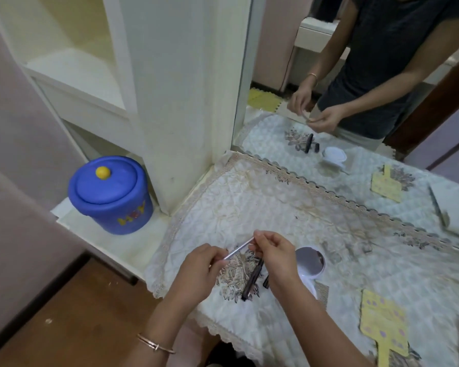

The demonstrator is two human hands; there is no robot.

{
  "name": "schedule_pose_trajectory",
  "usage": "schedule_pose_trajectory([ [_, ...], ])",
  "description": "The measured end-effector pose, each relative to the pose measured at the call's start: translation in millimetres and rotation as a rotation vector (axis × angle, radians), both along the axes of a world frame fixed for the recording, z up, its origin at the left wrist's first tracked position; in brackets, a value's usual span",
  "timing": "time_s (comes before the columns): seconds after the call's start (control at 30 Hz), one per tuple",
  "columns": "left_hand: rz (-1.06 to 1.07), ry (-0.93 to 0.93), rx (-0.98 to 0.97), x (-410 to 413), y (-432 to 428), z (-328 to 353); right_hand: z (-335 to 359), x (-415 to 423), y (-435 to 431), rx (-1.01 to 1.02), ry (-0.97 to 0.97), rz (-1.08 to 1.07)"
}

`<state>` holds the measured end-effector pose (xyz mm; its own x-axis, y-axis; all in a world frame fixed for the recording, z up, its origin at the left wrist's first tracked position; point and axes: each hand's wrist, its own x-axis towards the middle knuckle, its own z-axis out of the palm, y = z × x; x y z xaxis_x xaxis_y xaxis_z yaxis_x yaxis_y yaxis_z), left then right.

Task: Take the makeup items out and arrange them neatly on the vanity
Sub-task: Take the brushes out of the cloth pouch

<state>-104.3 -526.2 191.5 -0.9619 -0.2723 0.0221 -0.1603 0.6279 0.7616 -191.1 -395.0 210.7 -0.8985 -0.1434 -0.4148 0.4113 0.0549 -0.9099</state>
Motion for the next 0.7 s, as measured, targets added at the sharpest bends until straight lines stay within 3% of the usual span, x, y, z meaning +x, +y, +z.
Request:
schedule_pose_trajectory([
  [0.1,-0.050,-0.101,-0.059,3.7,-18.9,3.9,1.7,-7.1,1.0,-0.058,-0.042,-0.129],
  [0.2,0.100,-0.166,-0.066,19.5,-43.5,0.6,14.5,-43.0,24.5,-0.018,0.053,-0.236],
  [0.3,0.260,-0.100,0.049,11.8,-42.3,1.0,13.9,-49.2,19.1,0.212,0.126,0.007],
  [0.37,0.253,-0.140,0.106,-4.7,-26.7,-4.3,-0.9,-31.1,4.7,0.331,0.086,0.152],
  [0.7,0.179,-0.323,0.081,-34.1,14.6,-38.7,-44.5,-2.9,-10.7,0.789,0.210,0.371],
])
